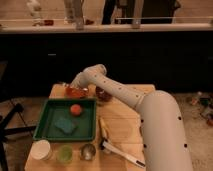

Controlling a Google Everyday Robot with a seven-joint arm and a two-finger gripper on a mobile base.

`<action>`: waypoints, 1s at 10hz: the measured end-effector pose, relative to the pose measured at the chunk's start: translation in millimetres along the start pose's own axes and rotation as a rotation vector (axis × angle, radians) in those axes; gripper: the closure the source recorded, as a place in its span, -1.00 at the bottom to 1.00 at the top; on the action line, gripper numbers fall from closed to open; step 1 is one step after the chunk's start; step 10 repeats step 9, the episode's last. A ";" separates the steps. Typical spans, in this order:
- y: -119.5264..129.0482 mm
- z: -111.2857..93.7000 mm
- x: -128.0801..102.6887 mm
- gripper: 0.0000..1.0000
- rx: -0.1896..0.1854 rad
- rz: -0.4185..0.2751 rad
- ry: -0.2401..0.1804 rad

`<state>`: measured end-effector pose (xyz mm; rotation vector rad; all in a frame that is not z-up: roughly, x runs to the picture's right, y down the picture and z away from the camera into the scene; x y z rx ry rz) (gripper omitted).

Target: Place fork in red bowl

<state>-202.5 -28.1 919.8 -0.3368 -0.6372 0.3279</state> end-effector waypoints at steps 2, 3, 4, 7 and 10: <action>1.1 1.3 0.3 0.16 -0.002 0.000 0.000; 1.1 1.2 0.1 -0.08 -0.002 0.001 0.000; 1.2 1.2 0.2 -0.24 -0.002 0.001 0.000; 1.1 1.1 0.3 -0.60 -0.002 0.001 0.000; 1.1 0.9 0.5 -0.60 -0.002 0.001 0.000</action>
